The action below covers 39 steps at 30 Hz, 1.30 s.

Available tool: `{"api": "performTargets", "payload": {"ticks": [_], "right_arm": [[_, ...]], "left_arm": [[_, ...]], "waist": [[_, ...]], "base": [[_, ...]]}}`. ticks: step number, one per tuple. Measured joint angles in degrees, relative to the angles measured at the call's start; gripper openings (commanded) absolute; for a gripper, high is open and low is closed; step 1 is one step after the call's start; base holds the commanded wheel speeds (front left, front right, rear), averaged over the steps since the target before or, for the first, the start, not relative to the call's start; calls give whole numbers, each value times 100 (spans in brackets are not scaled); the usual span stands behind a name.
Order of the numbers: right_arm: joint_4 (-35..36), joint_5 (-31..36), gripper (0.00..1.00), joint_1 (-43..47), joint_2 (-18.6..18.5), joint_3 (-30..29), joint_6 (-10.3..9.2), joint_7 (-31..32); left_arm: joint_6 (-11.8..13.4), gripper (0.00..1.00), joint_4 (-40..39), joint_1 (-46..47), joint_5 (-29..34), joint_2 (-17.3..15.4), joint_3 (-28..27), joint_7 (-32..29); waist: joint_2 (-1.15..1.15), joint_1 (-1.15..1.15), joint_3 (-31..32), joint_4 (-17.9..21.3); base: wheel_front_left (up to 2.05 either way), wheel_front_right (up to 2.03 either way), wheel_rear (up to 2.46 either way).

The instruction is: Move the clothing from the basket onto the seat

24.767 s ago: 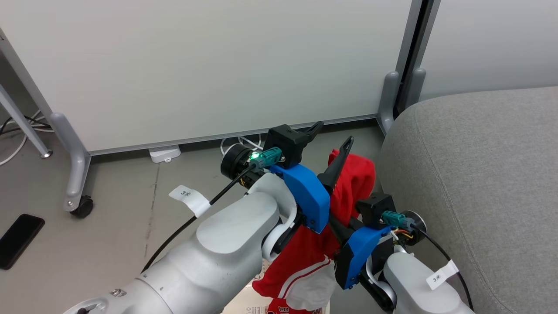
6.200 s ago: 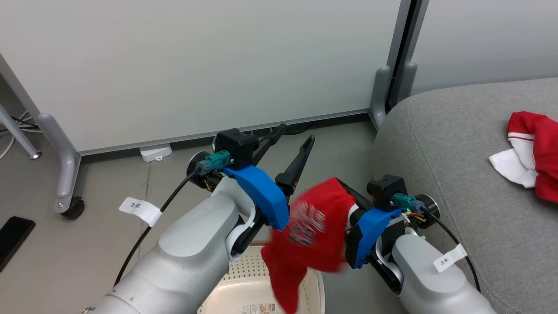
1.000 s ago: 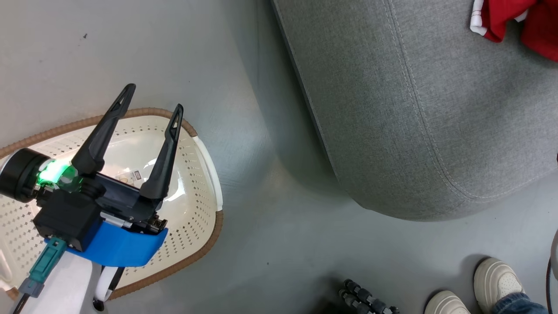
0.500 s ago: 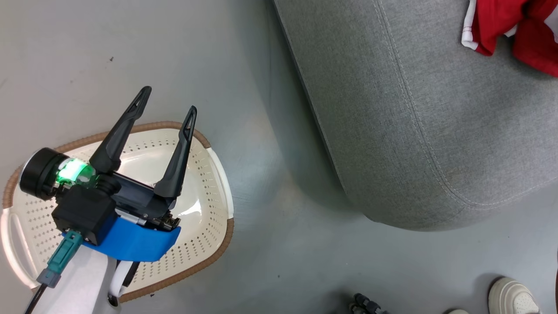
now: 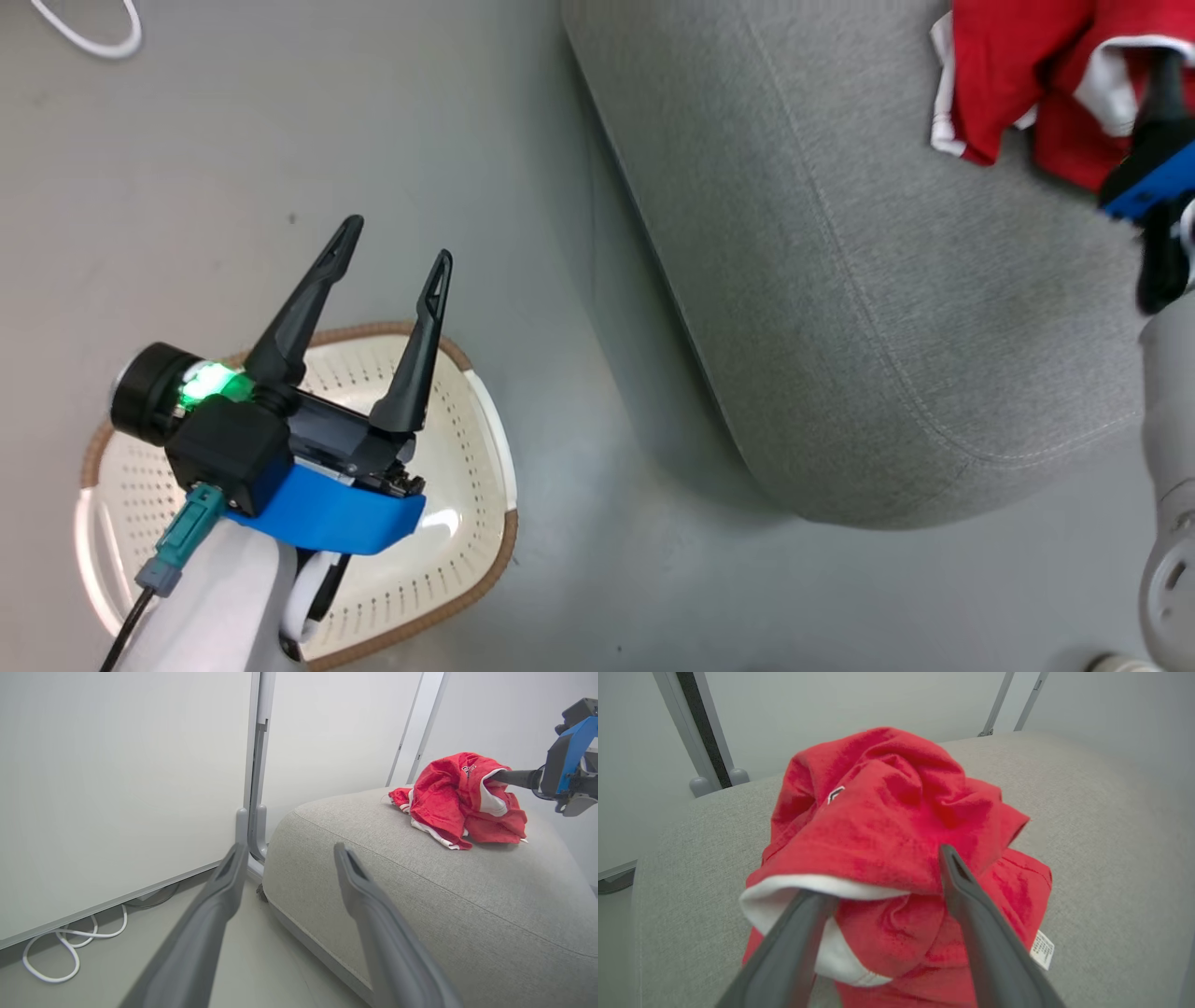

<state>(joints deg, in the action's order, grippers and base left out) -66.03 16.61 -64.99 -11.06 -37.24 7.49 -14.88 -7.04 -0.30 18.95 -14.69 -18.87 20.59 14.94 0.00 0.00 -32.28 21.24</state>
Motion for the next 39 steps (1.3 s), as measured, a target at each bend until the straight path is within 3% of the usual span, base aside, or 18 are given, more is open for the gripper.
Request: {"api": "performTargets", "payload": {"ticks": [7, 14, 24, 39], "right_arm": [[69, 88, 100, 719, 105, 435, 0, -8], [500, -236, 100, 1460, 227, 1180, 0, -9], [1845, -979, 100, 3054, 392, 2316, -1, -11], [3945, -1475, 100, 4909, 797, 2806, 0, 64]], "left_arm": [[-5, 100, 309, -332, -146, 385, -91, 5], [-5, 100, 544, -923, -170, 739, -449, 7], [-8, 100, 768, -1598, -89, 1105, -901, 10], [-19, 100, 981, -1978, 104, 1335, -1510, 12]], "waist": [[0, 1, 785, -18], [0, 1, 1657, -81], [0, 2, 2538, -352], [0, 1, 2929, -1241]], "base": [[0, 0, 0], [0, 0, 0], [0, 0, 0], [0, 0, 0]]}}
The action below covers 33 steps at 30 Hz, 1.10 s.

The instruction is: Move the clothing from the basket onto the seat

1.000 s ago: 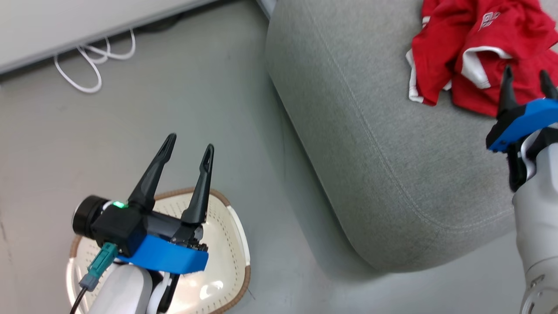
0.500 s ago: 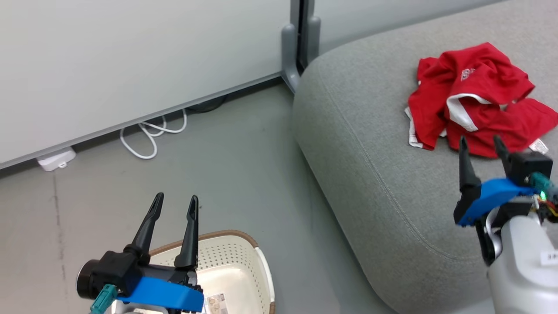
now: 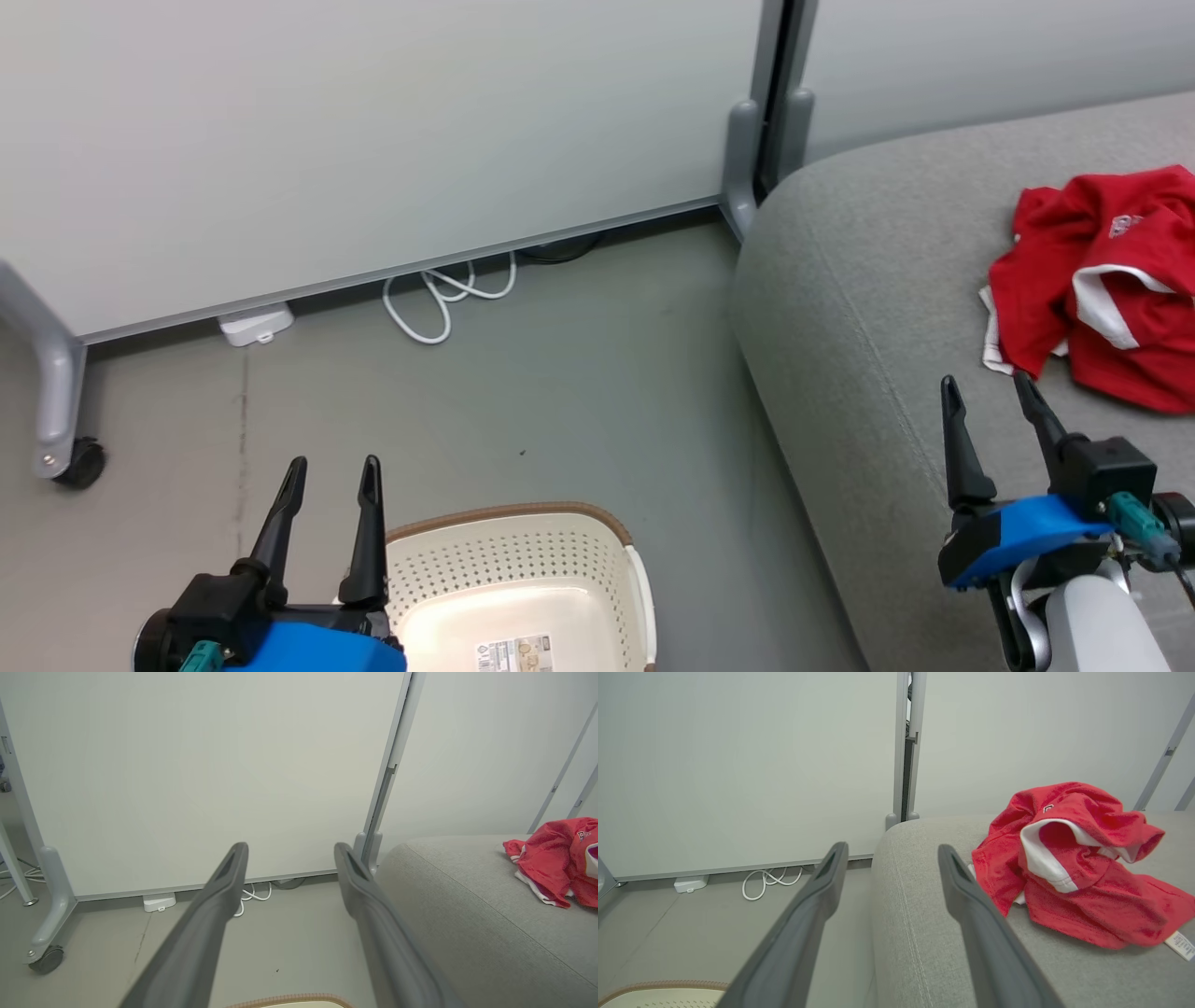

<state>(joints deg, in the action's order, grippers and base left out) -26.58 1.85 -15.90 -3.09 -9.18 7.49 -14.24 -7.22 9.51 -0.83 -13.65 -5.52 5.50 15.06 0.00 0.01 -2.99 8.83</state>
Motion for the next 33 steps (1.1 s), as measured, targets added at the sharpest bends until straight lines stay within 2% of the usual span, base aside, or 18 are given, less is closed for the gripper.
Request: {"api": "performTargets", "payload": {"ticks": [10, 21, 33], "right_arm": [[856, -281, 100, 720, 18, 321, 0, 283], [1125, -538, 100, 1139, 18, 298, -1, 383], [1106, -576, 100, 1206, 19, 360, 0, 410]], "left_arm": [[-15, 100, 238, -97, 121, 51, -348, 0], [-16, 100, 617, -119, 365, 8, -482, 0], [-16, 100, 755, -112, 333, -46, -448, 0]], "waist": [[0, -1, 187, -571], [0, -1, 326, -1060], [0, -1, 320, -1075]], "base": [[0, 0, 0], [0, 0, 0], [0, 0, 0]]}}
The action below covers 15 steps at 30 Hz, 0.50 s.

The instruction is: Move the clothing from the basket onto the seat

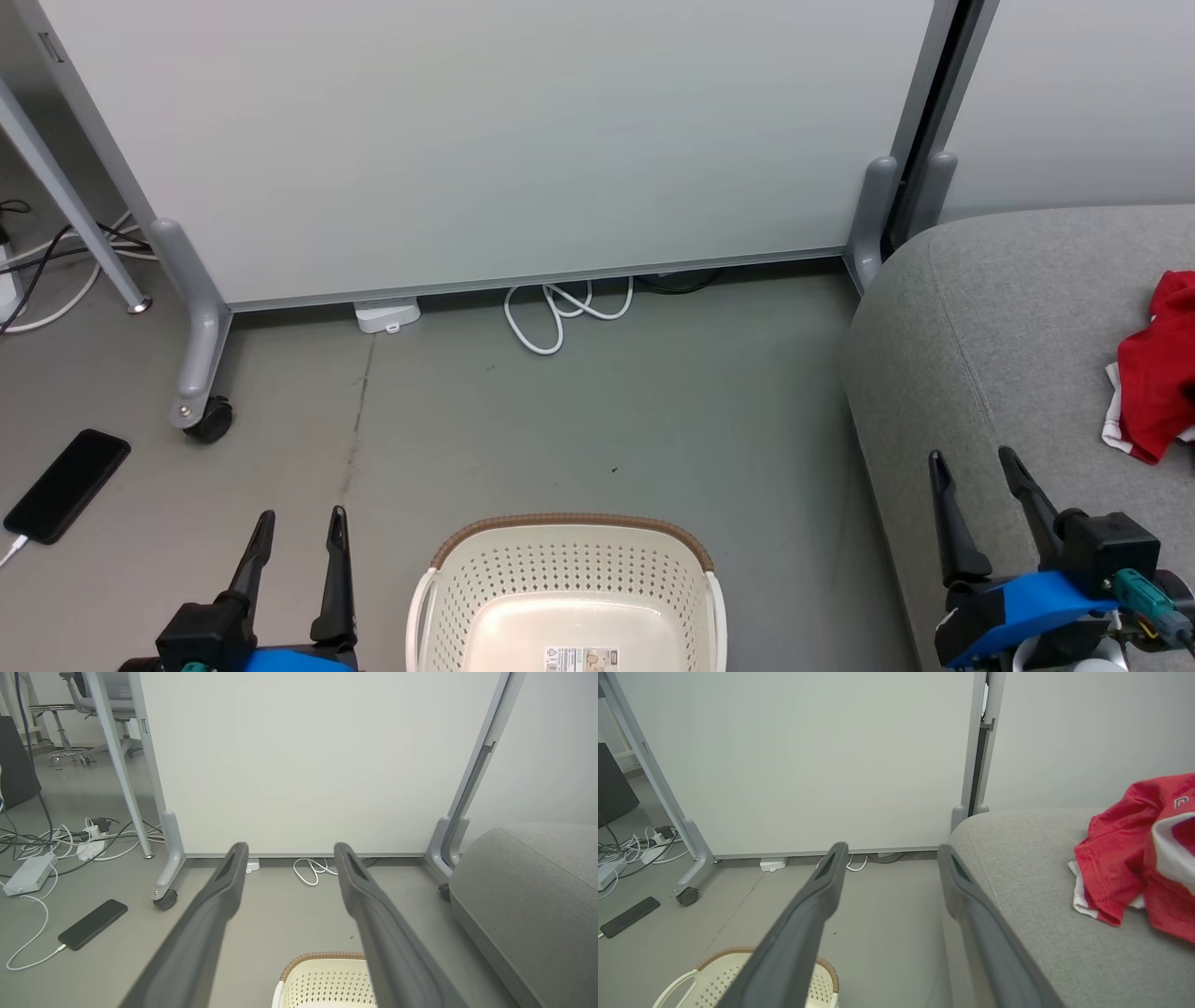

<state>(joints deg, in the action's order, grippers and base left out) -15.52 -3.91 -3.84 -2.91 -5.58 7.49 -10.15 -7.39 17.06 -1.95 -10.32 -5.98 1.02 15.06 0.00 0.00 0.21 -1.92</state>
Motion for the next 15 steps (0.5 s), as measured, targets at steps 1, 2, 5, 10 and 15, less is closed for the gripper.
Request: {"api": "performTargets", "payload": {"ticks": [1, 2, 5, 10, 15], "right_arm": [[0, -14, 100, 0, 0, 4, -1, 0], [0, -25, 100, 0, 0, 4, -1, 0], [-3, -38, 100, 5, 0, 13, -1, -1], [-13, -73, 100, 21, 0, 25, -1, -1], [-127, -79, 0, 46, 12, 54, -1, 4]], "left_arm": [[0, 100, 3, 3, -18, 2, 9, 0], [0, 100, 8, 5, -23, 2, 20, 0], [0, 100, 31, 14, -31, 3, 67, 0], [0, 100, 59, 54, -73, -1, 123, 0], [0, 0, 175, 5, -125, 25, 144, -13]], "waist": [[0, 0, -3, 14], [0, 0, -6, 28], [0, 0, -15, 51], [0, 0, -17, 54], [0, 0, -17, 55]], "base": [[0, 0, 0], [0, 0, 0], [0, 0, 0], [0, 0, 0], [0, 0, 0]]}}
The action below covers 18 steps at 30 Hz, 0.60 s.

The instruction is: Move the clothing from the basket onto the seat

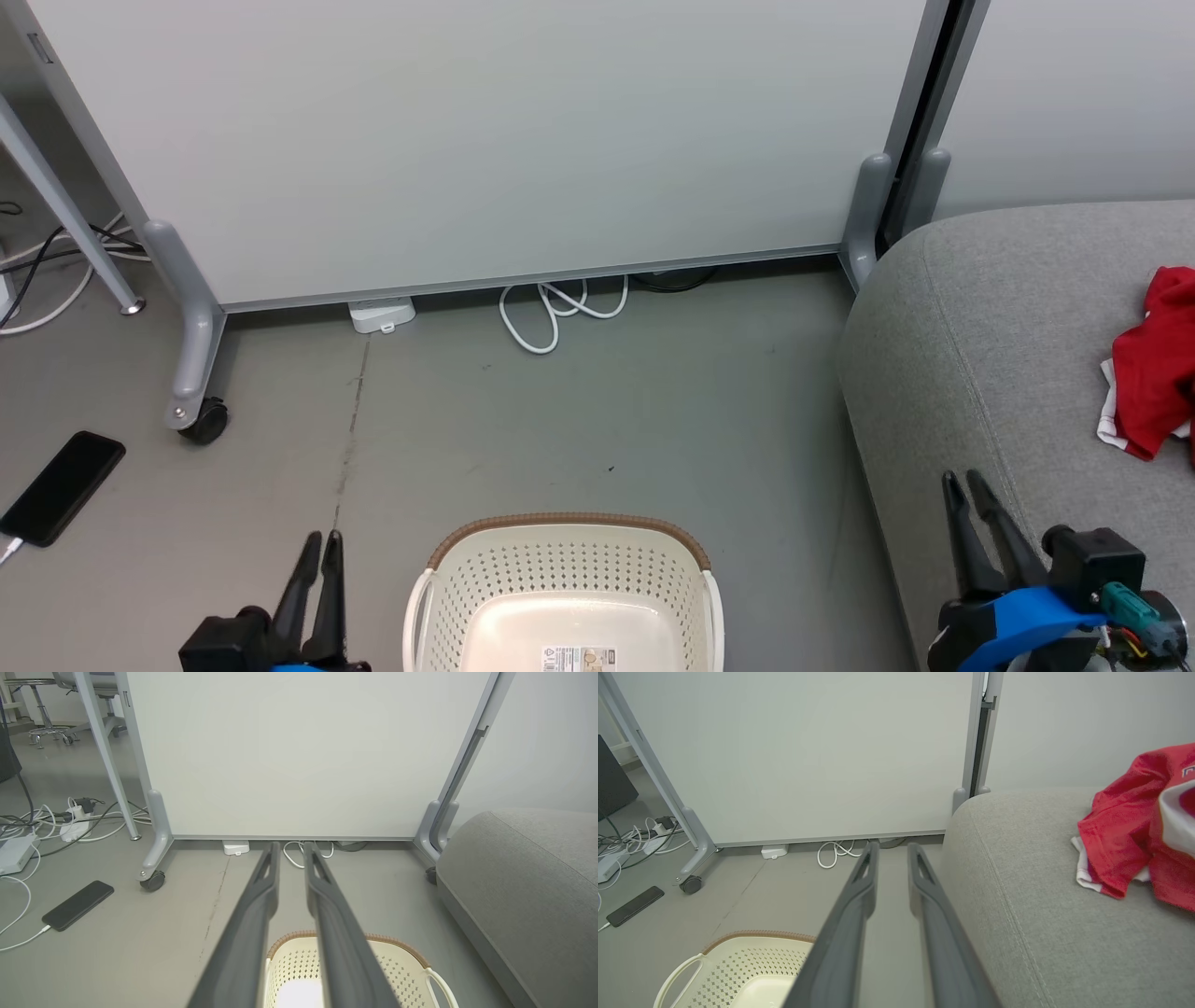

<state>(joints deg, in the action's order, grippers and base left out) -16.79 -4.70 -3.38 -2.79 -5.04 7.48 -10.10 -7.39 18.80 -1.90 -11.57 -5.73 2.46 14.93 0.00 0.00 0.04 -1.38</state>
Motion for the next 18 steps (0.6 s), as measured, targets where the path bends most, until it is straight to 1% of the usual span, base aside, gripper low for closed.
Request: {"api": "performTargets", "payload": {"ticks": [9, 18], "right_arm": [[-523, -4, 0, 208, 58, 0, 0, 49], [-505, -973, 0, 233, 64, -12, 0, 246]], "left_arm": [[0, 0, 488, -296, -8, 151, 25, -30], [0, 0, 444, -293, -916, 176, -53, -287]], "waist": [[0, 0, 1, 1], [0, 0, -1, 11]], "base": [[0, 0, 0], [0, 0, 0]]}}
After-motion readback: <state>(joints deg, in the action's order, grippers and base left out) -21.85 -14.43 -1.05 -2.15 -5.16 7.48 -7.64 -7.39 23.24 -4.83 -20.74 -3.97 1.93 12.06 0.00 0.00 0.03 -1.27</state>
